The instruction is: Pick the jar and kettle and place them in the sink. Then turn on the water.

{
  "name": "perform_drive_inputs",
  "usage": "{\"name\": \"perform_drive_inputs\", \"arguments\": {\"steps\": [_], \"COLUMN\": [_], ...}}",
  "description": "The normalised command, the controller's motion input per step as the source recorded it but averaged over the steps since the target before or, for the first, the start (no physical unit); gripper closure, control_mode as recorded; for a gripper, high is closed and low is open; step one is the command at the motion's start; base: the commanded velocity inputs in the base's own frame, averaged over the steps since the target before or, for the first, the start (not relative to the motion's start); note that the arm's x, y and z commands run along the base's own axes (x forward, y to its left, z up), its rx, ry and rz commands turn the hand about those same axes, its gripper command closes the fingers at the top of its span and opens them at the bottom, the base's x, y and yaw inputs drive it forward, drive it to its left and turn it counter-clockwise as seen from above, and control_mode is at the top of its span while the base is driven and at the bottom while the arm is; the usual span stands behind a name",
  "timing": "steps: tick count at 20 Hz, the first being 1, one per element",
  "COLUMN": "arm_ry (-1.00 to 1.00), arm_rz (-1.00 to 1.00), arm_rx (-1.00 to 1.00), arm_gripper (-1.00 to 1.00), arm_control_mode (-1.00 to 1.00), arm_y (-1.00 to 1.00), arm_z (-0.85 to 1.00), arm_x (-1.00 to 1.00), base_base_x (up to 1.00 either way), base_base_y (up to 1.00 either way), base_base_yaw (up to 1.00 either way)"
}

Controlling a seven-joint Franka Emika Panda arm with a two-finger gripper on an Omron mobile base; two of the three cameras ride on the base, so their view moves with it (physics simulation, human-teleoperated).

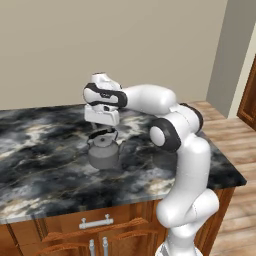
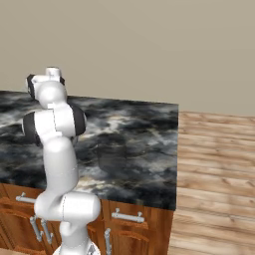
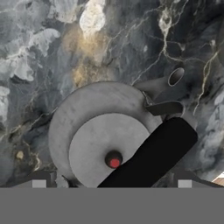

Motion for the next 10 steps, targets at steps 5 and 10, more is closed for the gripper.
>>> {"name": "perform_drive_inputs", "arguments": {"steps": [5, 10], "arm_ry": [0.00, 0.00], "arm_rz": [0.00, 0.00], "arm_rx": [-0.01, -0.01], "arm_gripper": [-1.00, -1.00], "arm_control_mode": [-1.00, -1.00], "arm_y": [0.05, 0.00], "arm_z": [-0.07, -0.07], "arm_x": [0.00, 0.00], "base_base_x": [0.00, 0.00], "base_base_y": [0.00, 0.00], "base_base_yaw": [0.00, 0.00]}}
